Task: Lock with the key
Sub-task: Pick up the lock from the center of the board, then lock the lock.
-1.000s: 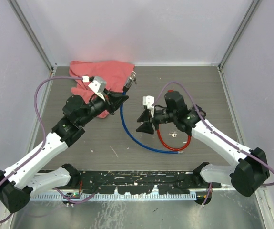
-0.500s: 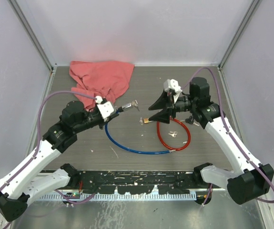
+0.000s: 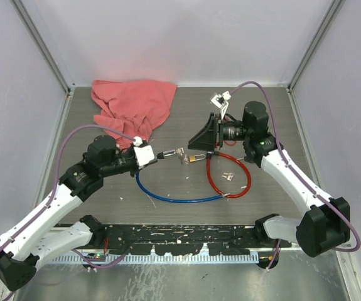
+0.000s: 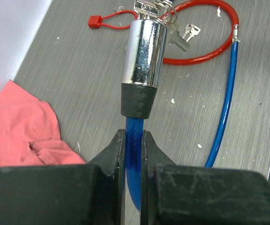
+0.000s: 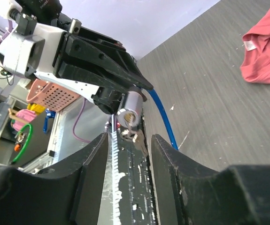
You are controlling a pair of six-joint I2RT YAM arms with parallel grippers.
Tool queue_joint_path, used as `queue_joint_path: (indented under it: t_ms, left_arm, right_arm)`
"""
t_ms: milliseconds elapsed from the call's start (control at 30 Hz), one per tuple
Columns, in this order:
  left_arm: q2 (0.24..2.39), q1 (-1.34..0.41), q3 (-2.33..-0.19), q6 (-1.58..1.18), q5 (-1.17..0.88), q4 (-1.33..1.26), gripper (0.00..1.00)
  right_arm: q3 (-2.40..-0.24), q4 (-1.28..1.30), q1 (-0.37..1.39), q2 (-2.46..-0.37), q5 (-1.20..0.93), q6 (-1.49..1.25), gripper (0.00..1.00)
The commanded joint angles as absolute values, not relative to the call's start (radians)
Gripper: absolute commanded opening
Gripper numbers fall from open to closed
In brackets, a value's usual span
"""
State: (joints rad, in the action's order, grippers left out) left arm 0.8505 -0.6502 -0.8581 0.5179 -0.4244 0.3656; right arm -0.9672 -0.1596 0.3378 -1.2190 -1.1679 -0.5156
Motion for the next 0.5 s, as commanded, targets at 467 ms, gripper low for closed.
queue_joint_path:
  t_ms: [467]
  left_arm:
    - [0.865, -0.668, -0.876, 0.534, -0.463, 0.352, 0.0]
  right_arm:
    - [-1.069, 0.126, 0.477, -1.293, -1.019, -0.47, 0.18]
